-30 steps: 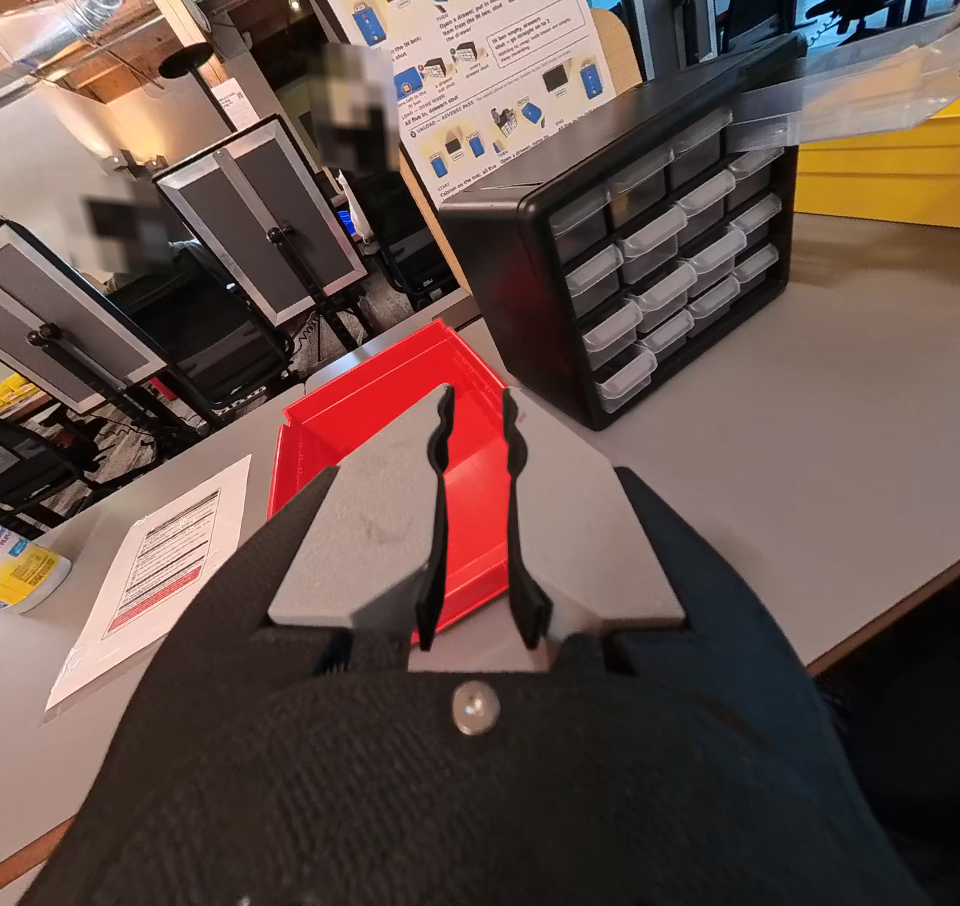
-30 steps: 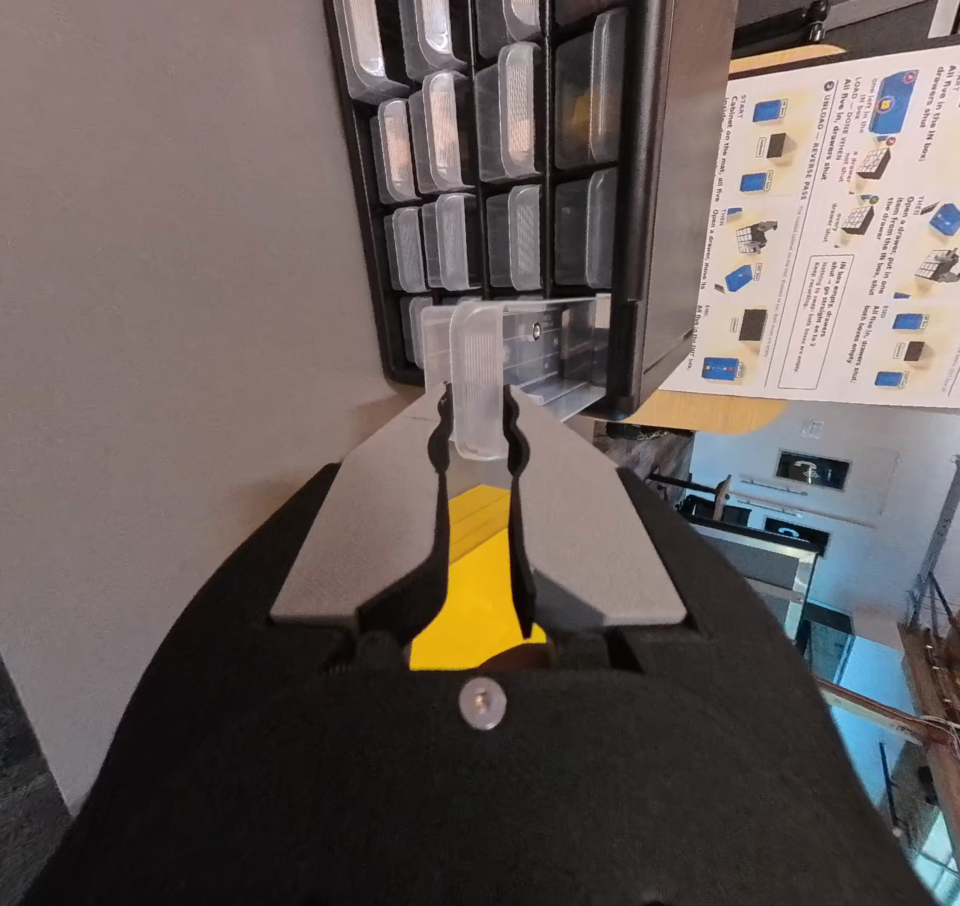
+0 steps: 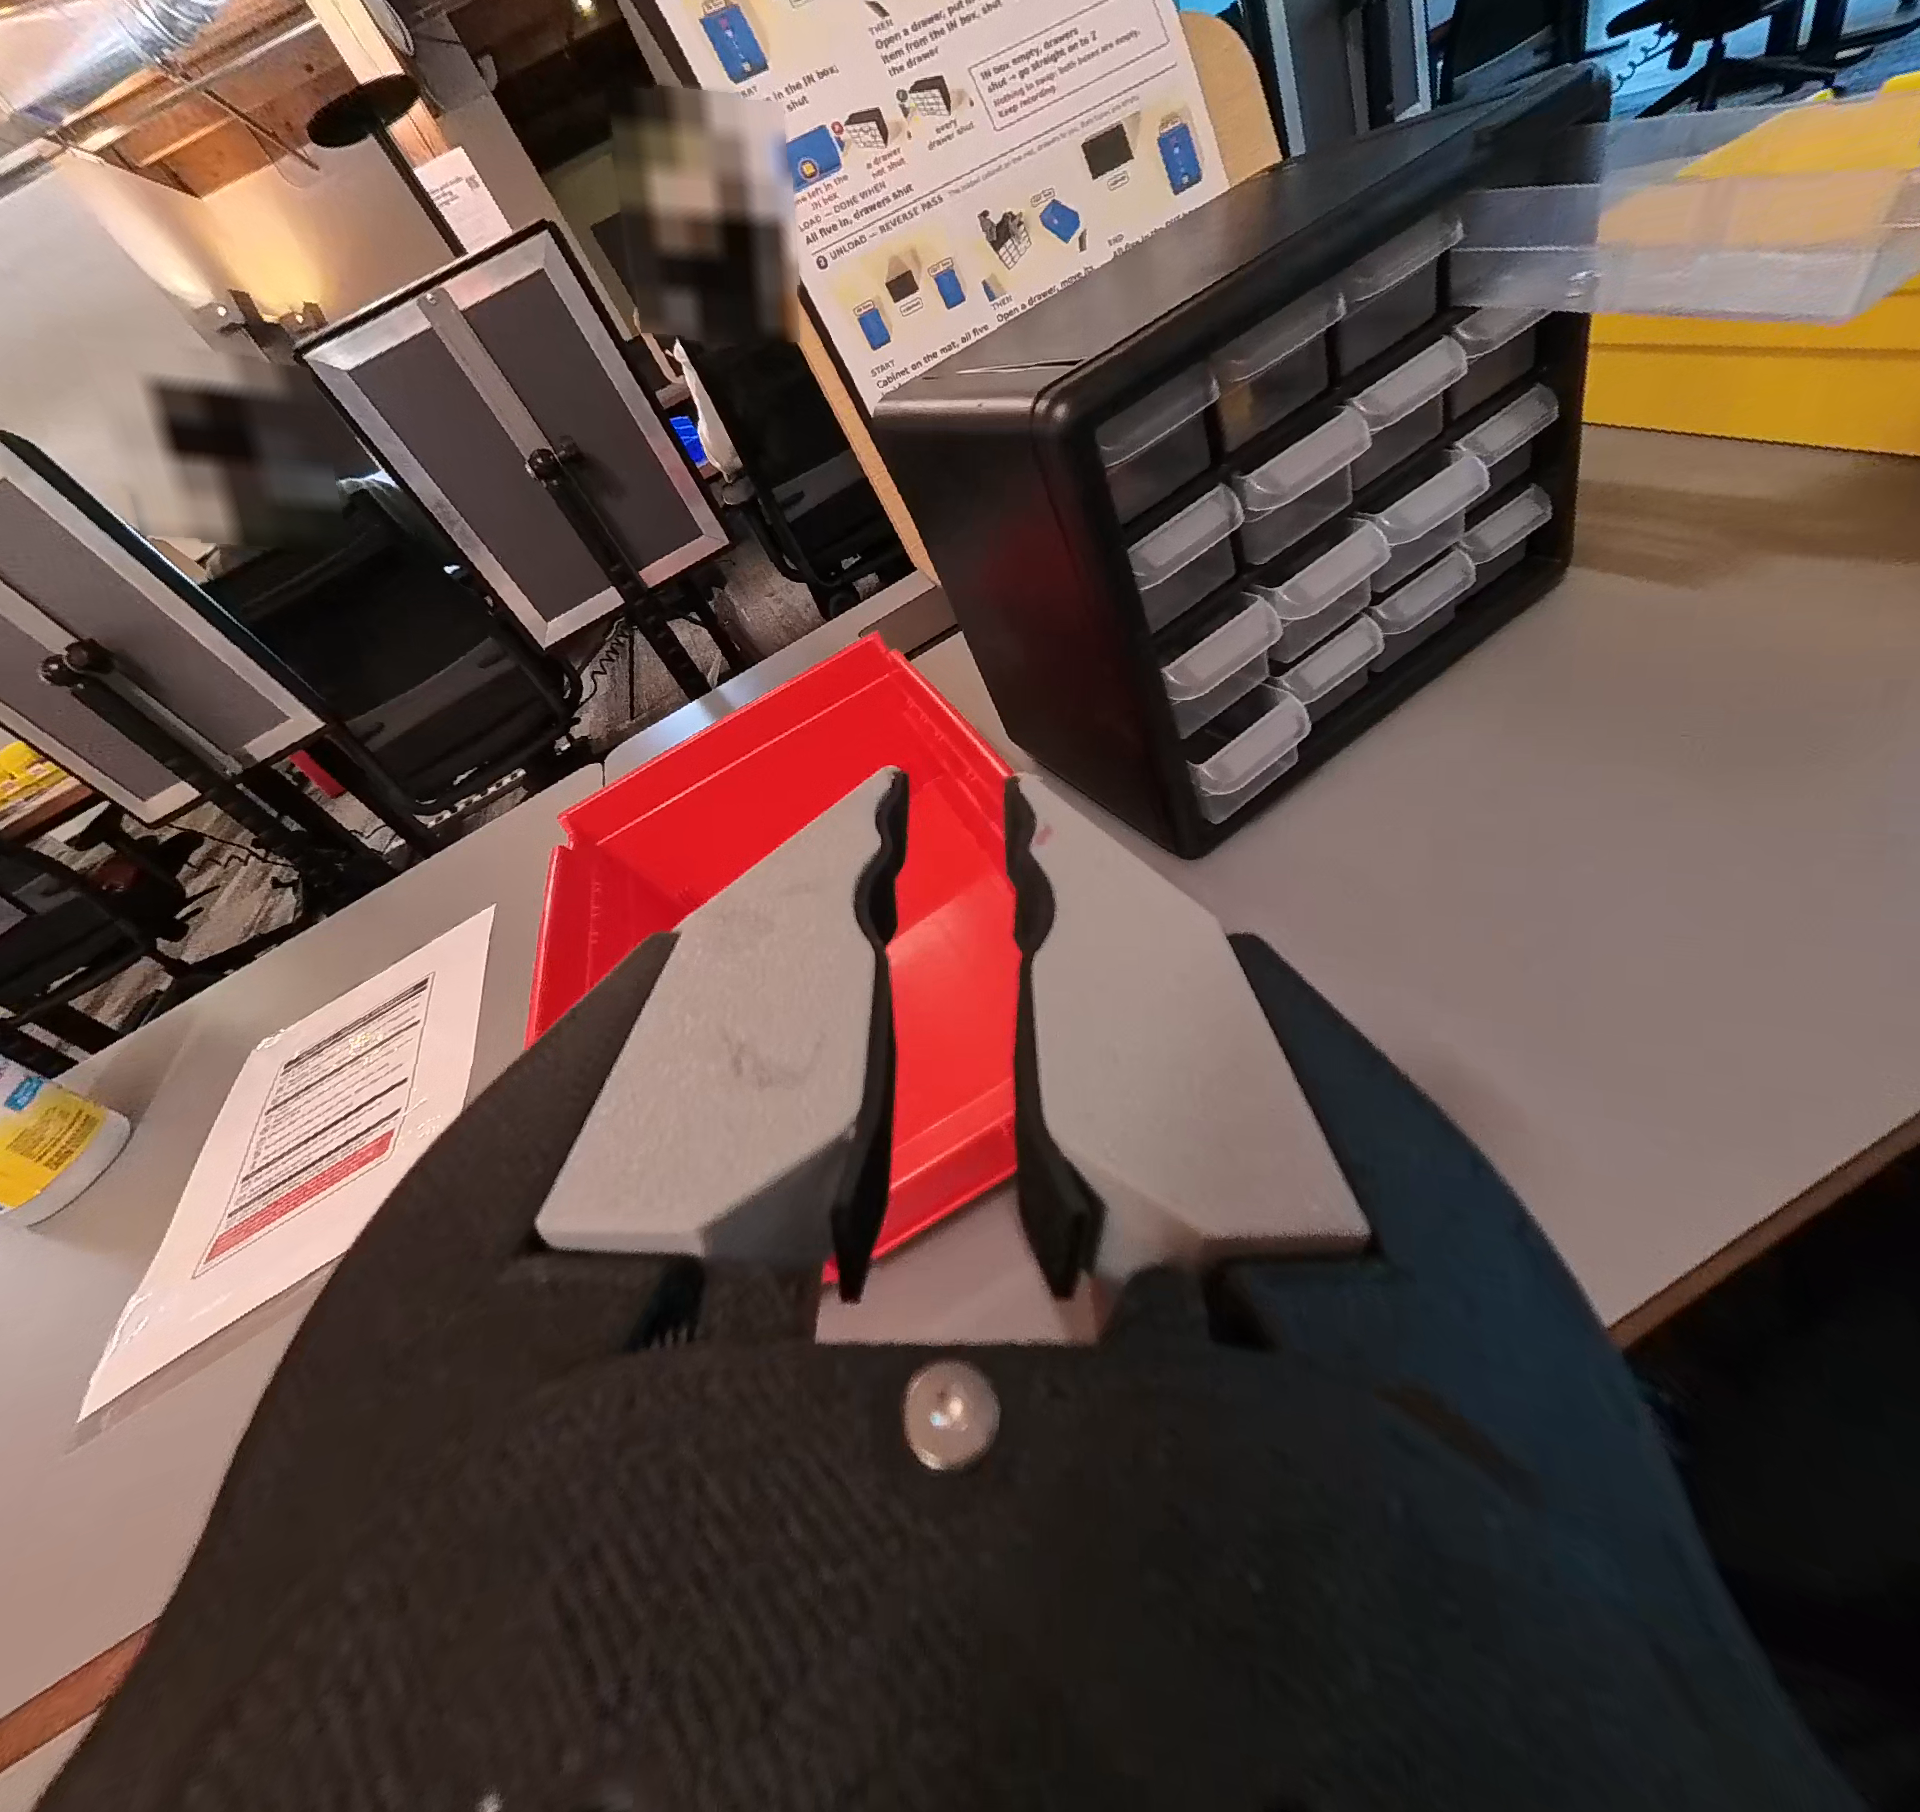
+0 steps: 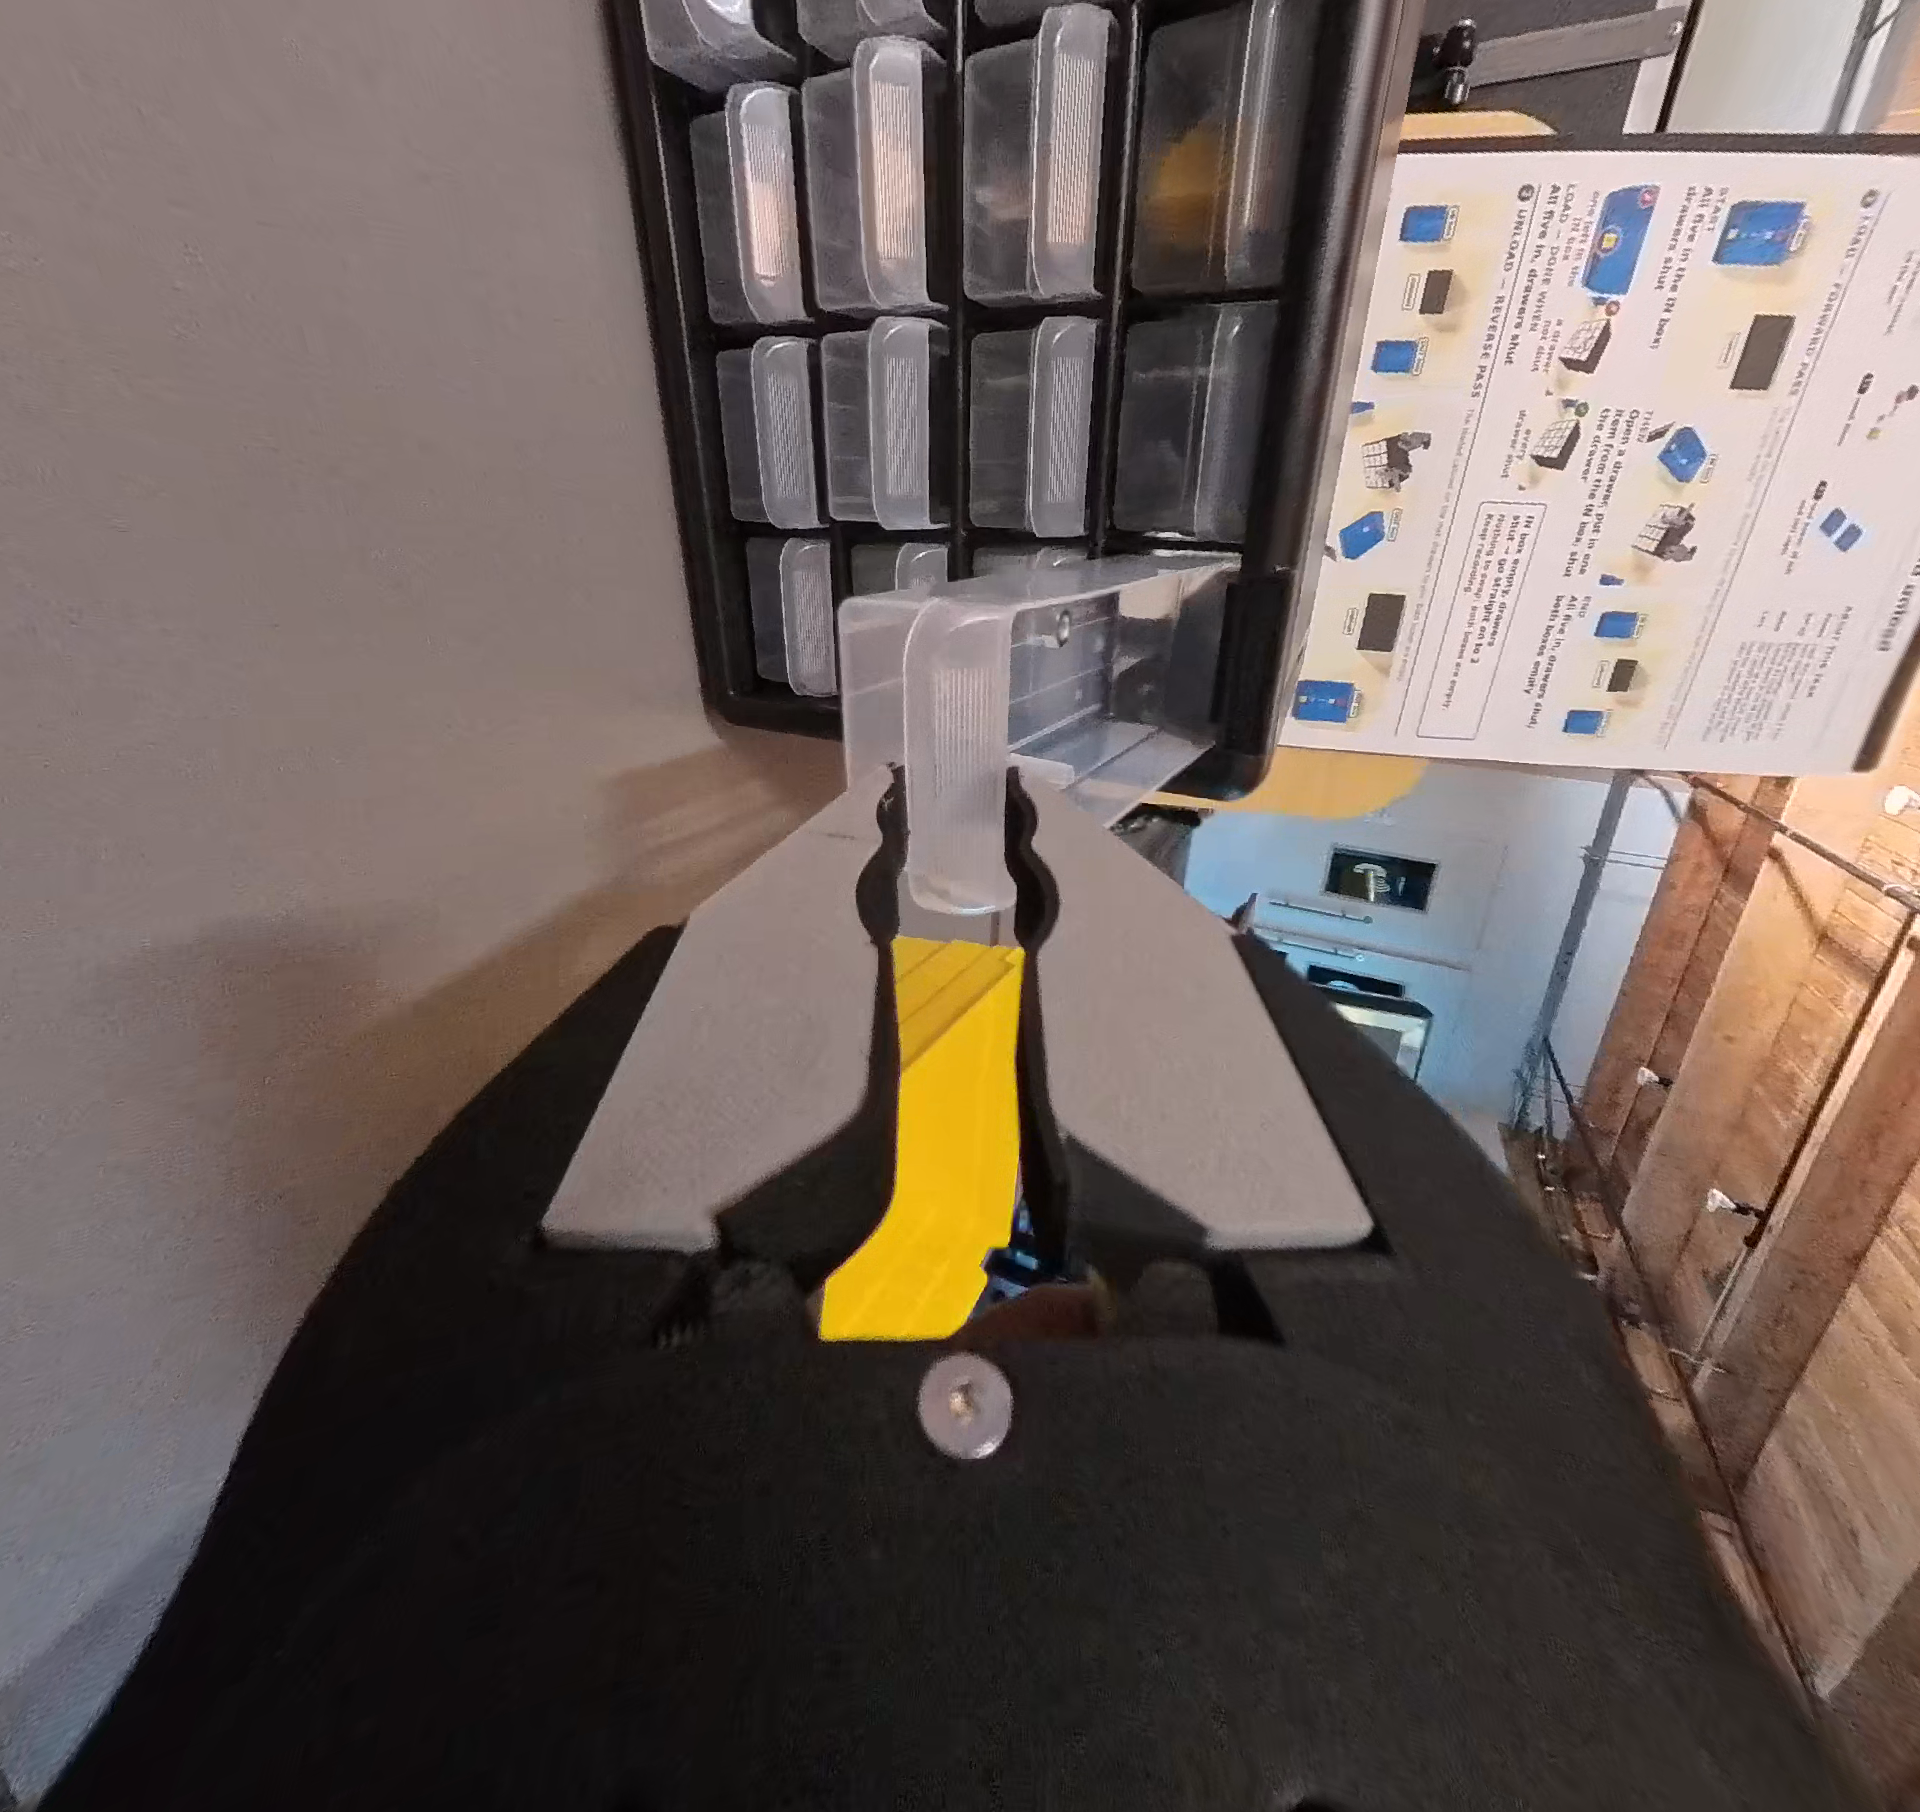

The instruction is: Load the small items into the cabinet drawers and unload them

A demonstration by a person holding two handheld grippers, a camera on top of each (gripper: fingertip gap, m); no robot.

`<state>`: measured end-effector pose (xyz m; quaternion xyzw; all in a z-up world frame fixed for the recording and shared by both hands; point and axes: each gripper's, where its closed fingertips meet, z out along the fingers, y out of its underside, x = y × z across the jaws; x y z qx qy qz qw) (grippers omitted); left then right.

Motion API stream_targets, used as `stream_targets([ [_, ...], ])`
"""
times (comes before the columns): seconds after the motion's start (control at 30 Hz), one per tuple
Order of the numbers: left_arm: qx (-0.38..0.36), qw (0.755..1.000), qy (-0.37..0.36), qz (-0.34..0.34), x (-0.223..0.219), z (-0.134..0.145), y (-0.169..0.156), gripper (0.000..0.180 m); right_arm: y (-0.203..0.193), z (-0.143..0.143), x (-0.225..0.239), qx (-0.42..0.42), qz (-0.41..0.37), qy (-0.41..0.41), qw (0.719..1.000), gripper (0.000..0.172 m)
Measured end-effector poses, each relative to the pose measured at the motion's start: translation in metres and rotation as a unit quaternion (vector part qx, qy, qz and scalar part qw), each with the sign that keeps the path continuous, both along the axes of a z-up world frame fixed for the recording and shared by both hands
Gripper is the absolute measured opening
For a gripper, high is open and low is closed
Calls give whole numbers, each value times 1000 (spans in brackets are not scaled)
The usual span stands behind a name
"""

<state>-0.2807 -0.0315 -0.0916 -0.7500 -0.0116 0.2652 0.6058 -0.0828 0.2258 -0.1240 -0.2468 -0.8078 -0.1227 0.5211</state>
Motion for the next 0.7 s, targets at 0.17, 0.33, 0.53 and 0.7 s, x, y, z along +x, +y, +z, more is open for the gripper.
stream_targets([
  [0.17, -1, 1000, 0, 0, 1, 0, 0, 15, 0, 1, 0, -3, 3, 3, 1000, 15],
  [0.33, -1, 1000, -1, 0, 0, -1, 0, 15, 0, 5, -3, -21, 8, 5, 1000, 15],
  [0.53, -4, 1000, 3, -2, 2, -1, 2, 15, 0, 8, -11, -85, 16, -13, 996, 15],
  [0.7, -1, 1000, -1, 0, -1, -1, 0, 16, 6, 12, -21, -94, 10, -7, 996, 16],
])
